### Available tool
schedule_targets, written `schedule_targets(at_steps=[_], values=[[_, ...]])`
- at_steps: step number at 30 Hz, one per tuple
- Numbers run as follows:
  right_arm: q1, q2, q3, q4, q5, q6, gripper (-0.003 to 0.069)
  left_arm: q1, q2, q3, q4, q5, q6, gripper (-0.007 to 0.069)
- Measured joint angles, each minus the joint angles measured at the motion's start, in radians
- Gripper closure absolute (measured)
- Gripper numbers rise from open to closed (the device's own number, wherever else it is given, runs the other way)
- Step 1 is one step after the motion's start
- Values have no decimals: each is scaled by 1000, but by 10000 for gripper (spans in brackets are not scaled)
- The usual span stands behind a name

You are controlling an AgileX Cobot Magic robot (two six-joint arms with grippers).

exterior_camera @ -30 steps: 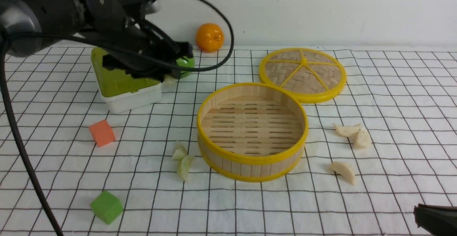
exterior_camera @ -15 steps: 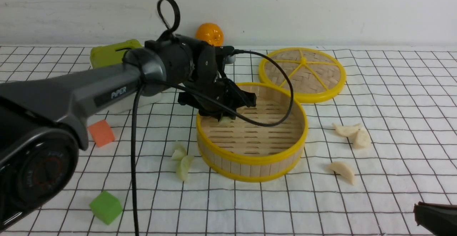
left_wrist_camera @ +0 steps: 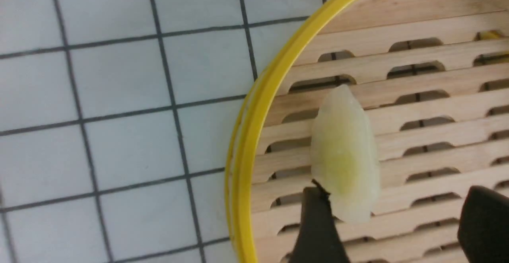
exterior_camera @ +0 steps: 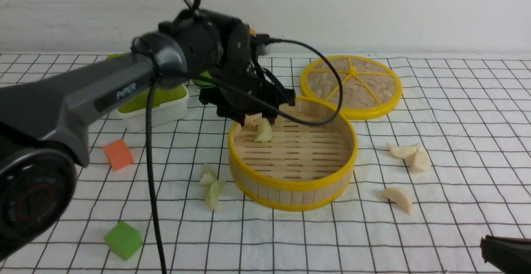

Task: Put the dumplings into the steamer on the table with the white tablecloth.
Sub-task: 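Place the dumpling into the bamboo steamer basket with the left gripper, then reach for and grasp a dumpling on the table with the left gripper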

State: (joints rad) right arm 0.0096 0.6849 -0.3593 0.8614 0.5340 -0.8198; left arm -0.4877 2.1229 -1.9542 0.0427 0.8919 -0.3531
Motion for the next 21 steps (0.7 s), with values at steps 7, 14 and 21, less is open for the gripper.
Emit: schedule_targets(at_steps=[7, 14, 21], values=[[0, 0, 0, 4, 2, 0, 651, 19, -199, -30, 183, 241, 6, 247], [0, 0, 0, 29, 2, 0, 648, 88, -208, 162, 73, 273, 28, 318], [0, 0, 0, 32, 6, 0, 643, 90, -180, 372, 31, 38, -13, 323]])
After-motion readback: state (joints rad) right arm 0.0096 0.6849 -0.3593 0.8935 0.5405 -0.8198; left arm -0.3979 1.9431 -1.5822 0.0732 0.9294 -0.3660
